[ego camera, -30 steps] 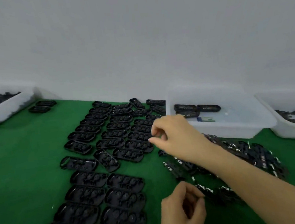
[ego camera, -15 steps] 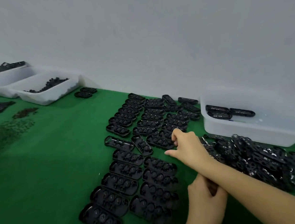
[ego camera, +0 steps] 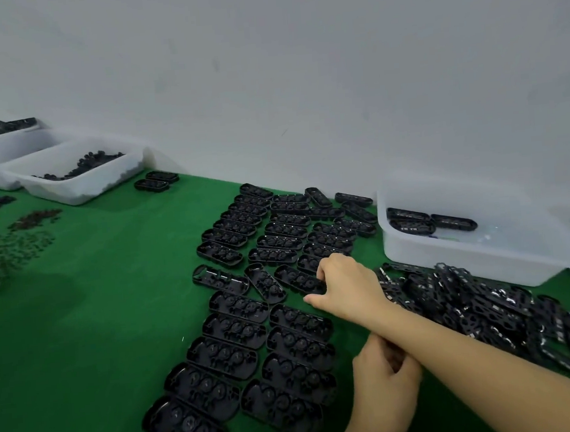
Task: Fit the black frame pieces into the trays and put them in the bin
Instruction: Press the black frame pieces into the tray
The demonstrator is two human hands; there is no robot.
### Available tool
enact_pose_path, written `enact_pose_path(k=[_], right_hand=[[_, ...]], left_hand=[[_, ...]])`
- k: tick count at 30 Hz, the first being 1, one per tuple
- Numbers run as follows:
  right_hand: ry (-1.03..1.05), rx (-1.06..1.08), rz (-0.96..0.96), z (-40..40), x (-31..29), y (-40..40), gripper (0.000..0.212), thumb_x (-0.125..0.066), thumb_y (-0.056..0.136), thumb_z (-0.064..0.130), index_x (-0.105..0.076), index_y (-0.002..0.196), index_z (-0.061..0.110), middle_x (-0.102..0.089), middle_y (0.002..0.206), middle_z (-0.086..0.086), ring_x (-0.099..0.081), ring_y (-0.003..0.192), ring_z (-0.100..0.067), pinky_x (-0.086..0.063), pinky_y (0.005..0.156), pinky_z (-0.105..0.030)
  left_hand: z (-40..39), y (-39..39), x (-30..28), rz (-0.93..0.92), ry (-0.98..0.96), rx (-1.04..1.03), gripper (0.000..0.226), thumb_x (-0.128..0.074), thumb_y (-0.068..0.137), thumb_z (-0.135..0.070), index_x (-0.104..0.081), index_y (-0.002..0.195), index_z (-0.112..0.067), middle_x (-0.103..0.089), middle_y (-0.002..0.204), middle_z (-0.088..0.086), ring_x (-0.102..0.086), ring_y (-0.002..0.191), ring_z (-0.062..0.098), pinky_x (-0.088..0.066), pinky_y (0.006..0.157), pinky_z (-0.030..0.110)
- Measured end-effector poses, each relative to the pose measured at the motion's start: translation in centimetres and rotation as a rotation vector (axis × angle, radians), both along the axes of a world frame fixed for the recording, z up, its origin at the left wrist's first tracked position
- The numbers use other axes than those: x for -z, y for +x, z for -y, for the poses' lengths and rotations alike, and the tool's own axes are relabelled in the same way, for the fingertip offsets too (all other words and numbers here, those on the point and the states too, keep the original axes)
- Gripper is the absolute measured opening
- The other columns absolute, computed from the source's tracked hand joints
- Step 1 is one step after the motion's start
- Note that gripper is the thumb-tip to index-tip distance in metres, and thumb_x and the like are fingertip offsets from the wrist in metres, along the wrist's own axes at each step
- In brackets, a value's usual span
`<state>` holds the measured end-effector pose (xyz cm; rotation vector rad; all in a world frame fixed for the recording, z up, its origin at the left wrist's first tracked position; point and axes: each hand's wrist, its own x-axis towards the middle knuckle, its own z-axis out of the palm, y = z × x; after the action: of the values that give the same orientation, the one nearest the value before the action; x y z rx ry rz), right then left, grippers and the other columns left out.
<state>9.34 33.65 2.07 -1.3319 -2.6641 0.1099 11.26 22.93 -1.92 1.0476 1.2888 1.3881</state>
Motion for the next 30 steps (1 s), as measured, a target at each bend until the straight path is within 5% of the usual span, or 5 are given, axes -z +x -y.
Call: enact_pose_path(k=[12, 19, 25, 30], right_hand=[[-0.065, 0.086, -0.254, 8.0, -4.4, 19.1, 0.031, -0.071, 0.066, 0.045, -0.050, 0.085, 0.034, -0.050, 0.083, 0.016, -0.047, 0.076, 0.001, -0.037, 0.065, -0.013], [-0.263, 0.051, -0.246, 13.0, 1.1, 25.0, 0.029, -0.069, 0.072, 0.045, -0.044, 0.088, 0.045, -0.045, 0.092, 0.025, -0.042, 0.089, 0.008, -0.035, 0.073, -0.008], [-0.322, 0.063, -0.370, 13.2, 2.3, 25.5, 0.034, -0.070, 0.072, 0.044, -0.045, 0.094, 0.046, -0.048, 0.097, 0.021, -0.042, 0.092, 0.009, -0.033, 0.077, -0.005], [-0.352, 0.088, -0.512, 13.2, 2.4, 25.8, 0.055, -0.057, 0.059, 0.073, -0.040, 0.106, 0.049, -0.048, 0.102, 0.020, -0.046, 0.091, 0.005, -0.033, 0.076, -0.004]], left_hand=[[0.8, 0.1, -0.1, -0.509, 0.220, -0.011, 0.032, -0.058, 0.083, 0.000, -0.046, 0.070, -0.026, -0.047, 0.059, -0.009, -0.047, 0.054, 0.000, -0.034, 0.051, 0.009], [0.6, 0.3, 0.4, -0.850, 0.358, 0.004, 0.025, -0.063, 0.081, -0.001, -0.050, 0.090, -0.021, -0.041, 0.088, -0.014, -0.046, 0.072, 0.003, -0.034, 0.069, 0.005], [-0.2, 0.8, 0.1, -1.092, 0.440, 0.034, 0.021, -0.061, 0.087, -0.018, -0.059, 0.107, -0.015, -0.045, 0.106, -0.002, -0.052, 0.080, 0.013, -0.049, 0.070, 0.032], [-2.1, 0.9, -0.9, -1.290, 0.424, 0.069, 0.023, -0.060, 0.089, -0.029, -0.066, 0.110, -0.020, -0.050, 0.113, 0.003, -0.050, 0.103, 0.020, -0.048, 0.080, 0.034]])
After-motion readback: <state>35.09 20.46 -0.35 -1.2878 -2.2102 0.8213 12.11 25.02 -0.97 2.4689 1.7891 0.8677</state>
